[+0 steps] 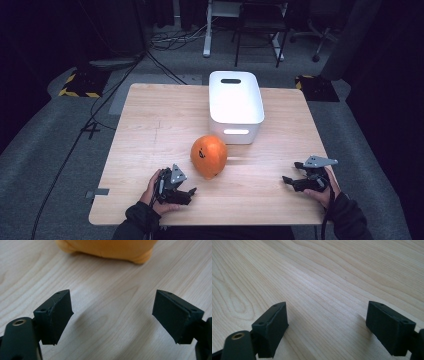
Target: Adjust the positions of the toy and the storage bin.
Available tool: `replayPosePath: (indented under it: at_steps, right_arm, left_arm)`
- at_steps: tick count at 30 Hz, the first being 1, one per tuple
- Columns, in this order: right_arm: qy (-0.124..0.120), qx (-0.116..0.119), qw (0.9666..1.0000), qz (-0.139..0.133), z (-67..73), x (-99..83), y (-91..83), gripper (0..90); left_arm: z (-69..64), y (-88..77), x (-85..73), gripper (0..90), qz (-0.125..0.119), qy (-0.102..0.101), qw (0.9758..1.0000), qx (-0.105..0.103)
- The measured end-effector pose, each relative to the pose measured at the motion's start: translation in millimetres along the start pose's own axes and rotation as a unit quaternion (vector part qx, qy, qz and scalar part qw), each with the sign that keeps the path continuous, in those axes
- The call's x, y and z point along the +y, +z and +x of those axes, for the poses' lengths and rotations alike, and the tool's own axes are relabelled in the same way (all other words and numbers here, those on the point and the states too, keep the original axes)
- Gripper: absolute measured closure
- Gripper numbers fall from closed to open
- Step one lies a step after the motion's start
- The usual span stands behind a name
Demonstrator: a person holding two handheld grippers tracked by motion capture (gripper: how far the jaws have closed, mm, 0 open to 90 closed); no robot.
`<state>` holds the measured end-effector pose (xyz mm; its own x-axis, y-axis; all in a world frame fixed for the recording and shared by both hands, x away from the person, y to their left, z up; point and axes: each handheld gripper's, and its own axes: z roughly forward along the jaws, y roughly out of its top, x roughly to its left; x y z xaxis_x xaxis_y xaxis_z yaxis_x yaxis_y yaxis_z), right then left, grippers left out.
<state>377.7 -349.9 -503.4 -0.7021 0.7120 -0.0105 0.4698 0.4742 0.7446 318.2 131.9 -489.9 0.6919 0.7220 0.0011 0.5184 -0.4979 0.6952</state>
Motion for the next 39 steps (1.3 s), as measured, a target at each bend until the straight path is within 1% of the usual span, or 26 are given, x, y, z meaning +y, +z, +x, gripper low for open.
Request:
replayPosePath:
  at_steps: [1,2,4,5,7,8,9,12,13,14,15,16,17,18,20,21,23,24,25,27,30,33,36,37,38,39]
  right_arm:
    - [-0.003,0.001,1.0000,0.001,-0.5,0.0,-0.1,17.6]
    - [-0.003,0.001,1.0000,0.001,-0.6,0.0,-0.1,17.5]
    - [-0.004,0.000,1.0000,0.001,-0.8,0.1,0.1,17.5]
    - [-0.003,0.001,1.0000,0.002,-0.8,0.1,0.1,17.5]
    - [-0.003,0.000,1.0000,0.002,-0.8,0.1,0.1,17.5]
    - [-0.003,0.001,1.0000,0.002,-0.8,0.1,0.2,17.4]
    - [-0.003,0.001,1.0000,0.002,-0.8,0.1,0.2,17.4]
    - [-0.003,0.001,1.0000,0.002,-0.8,0.2,0.2,17.4]
    - [-0.003,0.001,1.0000,0.002,-0.8,0.2,0.2,17.4]
    - [-0.003,0.000,1.0000,0.002,-0.9,0.2,0.3,17.3]
    - [0.001,0.000,1.0000,0.001,-0.3,0.4,0.6,17.3]
    - [0.001,0.000,1.0000,0.001,-0.4,0.4,0.6,17.3]
    - [0.000,0.000,1.0000,0.001,-0.5,0.4,0.6,17.3]
    - [0.000,0.000,1.0000,0.001,-0.4,0.4,0.6,17.3]
    - [0.000,0.000,1.0000,0.001,-0.4,0.4,0.6,17.3]
    - [0.000,0.000,1.0000,0.001,-0.4,0.4,0.6,17.3]
    - [0.000,0.000,1.0000,0.001,-0.4,0.4,0.6,17.3]
    - [0.000,0.000,1.0000,0.001,-0.4,0.4,0.6,17.3]
    - [0.000,0.000,1.0000,0.001,-0.3,0.4,0.6,17.3]
    - [0.000,0.000,1.0000,0.001,-0.4,0.4,0.6,17.3]
    - [0.001,0.000,1.0000,0.001,-0.3,0.4,0.6,17.3]
    - [0.000,0.000,1.0000,0.001,-0.4,0.4,0.6,17.3]
    - [0.000,0.000,1.0000,0.001,-0.4,0.4,0.6,17.3]
    - [0.001,0.000,1.0000,0.001,-0.3,0.4,0.6,17.3]
    - [0.000,0.000,1.0000,0.001,-0.4,0.4,0.6,17.3]
    - [0.000,0.000,1.0000,0.001,-0.4,0.4,0.6,17.3]
  left_arm:
    - [-0.8,-1.9,1.6,16.6,-0.008,0.002,0.9999,0.007]
    - [-1.6,-3.8,3.5,16.6,-0.011,0.000,0.9999,0.002]
    - [-3.6,-6.7,6.7,16.6,-0.024,-0.001,0.9997,0.005]
    - [-3.8,-8.0,8.3,16.6,-0.026,0.002,0.9997,0.004]
    - [-5.8,-10.4,11.4,16.6,-0.034,0.003,0.9994,0.009]
    - [-7.2,-11.4,12.9,16.6,-0.040,-0.001,0.9992,0.009]
    - [-8.0,-13.5,15.3,16.6,-0.042,0.003,0.9990,0.013]
    - [-12.7,-17.2,21.7,16.4,-0.056,0.003,0.9983,0.017]
    - [-14.0,-18.2,23.5,16.4,-0.057,0.004,0.9982,0.018]
    - [-16.7,-19.9,26.7,16.4,-0.063,0.005,0.9977,0.024]
    - [-19.4,-20.9,28.9,16.3,-0.066,0.001,0.9976,0.021]
    - [-21.1,-22.6,31.7,16.2,-0.071,0.005,0.9972,0.024]
    - [-22.9,-23.5,34.4,16.2,-0.074,0.008,0.9969,0.024]
    - [-24.9,-24.5,37.1,16.1,-0.075,0.010,0.9967,0.031]
    - [-27.4,-25.4,42.1,16.0,-0.075,0.013,0.9965,0.036]
    - [-28.8,-25.6,44.5,16.0,-0.078,0.009,0.9963,0.035]
    - [-30.4,-26.2,49.1,16.0,-0.080,0.013,0.9960,0.039]
    - [-32.2,-26.1,51.2,16.0,-0.084,0.011,0.9956,0.040]
    - [-32.8,-26.8,53.4,16.0,-0.084,0.014,0.9954,0.044]
    - [-34.3,-27.8,58.0,16.0,-0.092,0.007,0.9946,0.047]
    - [-35.4,-31.3,65.4,16.0,-0.101,0.002,0.9936,0.051]
    - [-37.2,-33.8,74.7,16.0,-0.107,-0.001,0.9923,0.062]
    - [-38.9,-33.6,83.5,15.9,-0.114,-0.016,0.9906,0.074]
    - [-39.2,-32.6,85.9,15.9,-0.115,-0.018,0.9901,0.078]
    - [-39.9,-30.9,88.1,15.9,-0.112,-0.019,0.9897,0.087]
    - [-40.3,-29.1,90.3,15.9,-0.109,-0.017,0.9889,0.100]
